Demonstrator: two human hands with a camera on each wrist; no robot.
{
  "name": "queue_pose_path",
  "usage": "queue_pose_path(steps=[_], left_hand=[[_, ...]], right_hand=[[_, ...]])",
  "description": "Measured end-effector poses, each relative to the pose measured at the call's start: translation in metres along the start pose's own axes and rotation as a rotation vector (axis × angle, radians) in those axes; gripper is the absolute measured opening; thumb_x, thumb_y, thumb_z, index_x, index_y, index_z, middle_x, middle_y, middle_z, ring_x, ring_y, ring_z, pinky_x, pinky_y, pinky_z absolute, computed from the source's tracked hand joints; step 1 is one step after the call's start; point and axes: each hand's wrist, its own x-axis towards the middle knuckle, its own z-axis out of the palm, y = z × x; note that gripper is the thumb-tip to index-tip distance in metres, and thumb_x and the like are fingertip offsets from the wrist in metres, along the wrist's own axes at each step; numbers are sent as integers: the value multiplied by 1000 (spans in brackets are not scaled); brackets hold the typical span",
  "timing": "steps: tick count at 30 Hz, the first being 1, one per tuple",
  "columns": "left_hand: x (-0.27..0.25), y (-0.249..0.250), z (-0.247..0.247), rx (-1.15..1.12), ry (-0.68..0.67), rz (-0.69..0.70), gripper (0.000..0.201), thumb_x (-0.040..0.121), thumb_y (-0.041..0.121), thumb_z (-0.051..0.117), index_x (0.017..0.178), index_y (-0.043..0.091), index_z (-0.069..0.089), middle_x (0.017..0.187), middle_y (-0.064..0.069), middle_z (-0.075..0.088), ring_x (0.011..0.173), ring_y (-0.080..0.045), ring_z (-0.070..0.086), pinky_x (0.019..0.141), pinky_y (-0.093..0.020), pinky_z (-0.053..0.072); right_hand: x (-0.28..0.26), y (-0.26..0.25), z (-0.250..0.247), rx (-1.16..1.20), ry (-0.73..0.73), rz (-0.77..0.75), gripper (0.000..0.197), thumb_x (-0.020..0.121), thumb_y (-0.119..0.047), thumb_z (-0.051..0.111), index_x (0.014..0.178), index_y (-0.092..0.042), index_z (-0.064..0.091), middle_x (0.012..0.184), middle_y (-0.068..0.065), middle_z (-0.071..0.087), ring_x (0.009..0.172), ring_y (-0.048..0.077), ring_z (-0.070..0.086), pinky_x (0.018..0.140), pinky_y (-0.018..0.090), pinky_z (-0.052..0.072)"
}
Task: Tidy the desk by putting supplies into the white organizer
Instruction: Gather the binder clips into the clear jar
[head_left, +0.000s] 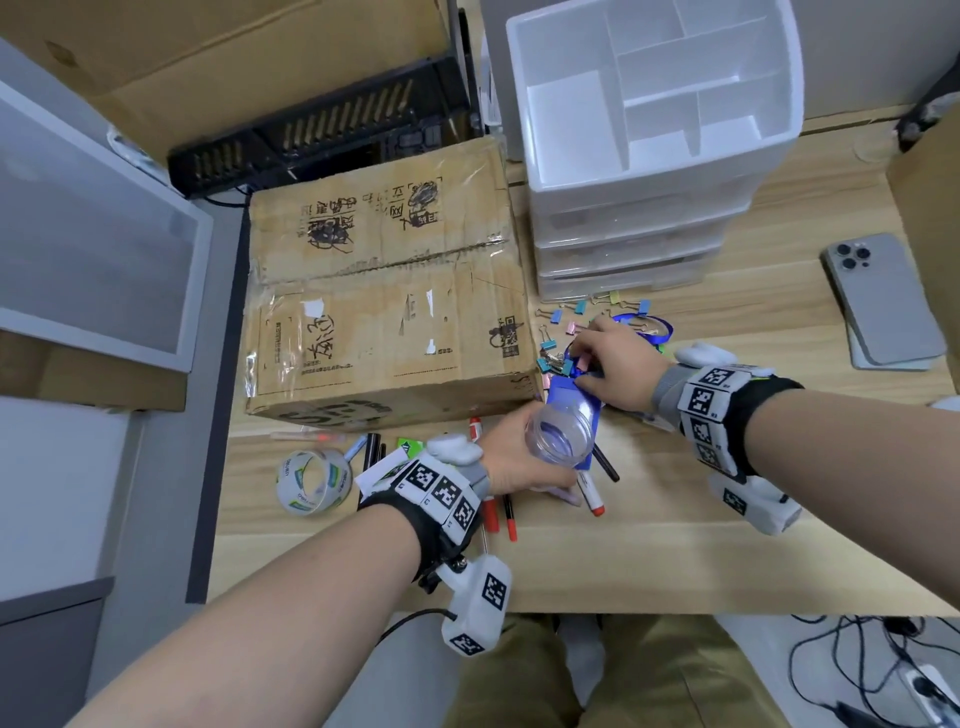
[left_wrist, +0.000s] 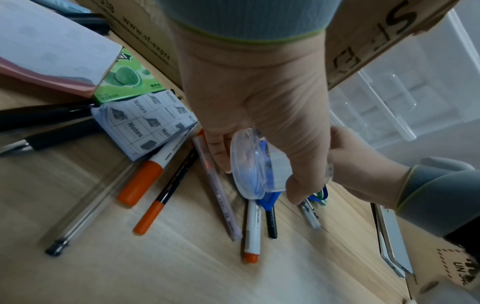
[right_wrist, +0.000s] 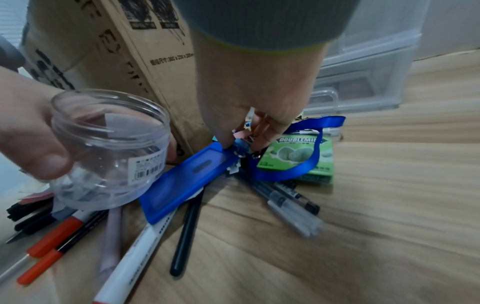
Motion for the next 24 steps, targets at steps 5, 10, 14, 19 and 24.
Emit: queue_pose_path(steps=[5,10,14,19,24], left_hand=[[2,1,-3,59,-32,0,52,68,5,86,112,11,59,96,1,64,83,-7,58,79,-25,52],[4,-1,-2,68,-19,-11,54,65,11,88,111,15,60,101,-3,68,83,-6,59,78,-23,51],[6,-2,-1,91,-10,-16,55,62,16,88,109,17,60,106,-7,69,84,-7,60,81,-29,54],[7,0,-1,123,-15,-25,57,63,17,88,112,17,59,107,-5,69,88,-8,61,82,-28,54],[7,-1,0,119,-7,-34,58,65,16,88,114,21,58,102,6,69,85,1,62,64,-5,46]], right_hand=[[-2,4,-2,-25,34,4,50,71,-18,76,119,-13,61,117,5,46,90,18,51,80,34,52],[5,2,-5,-28,-64,26,37,82,-20,73,118,-15,63,115,7,49,97,25,55,86,35,50],[4,0,-3,-22,-56,17,24,84,-17,70,108,-13,65,107,5,49,92,24,55,80,31,46],[0,1,-4,28,-47,6,13,84,-10,64,97,-12,66,96,3,53,90,24,55,79,31,45],[-6,1,-13,82,-49,79,12,85,-8,61,91,-13,70,85,0,65,81,18,57,71,26,41]])
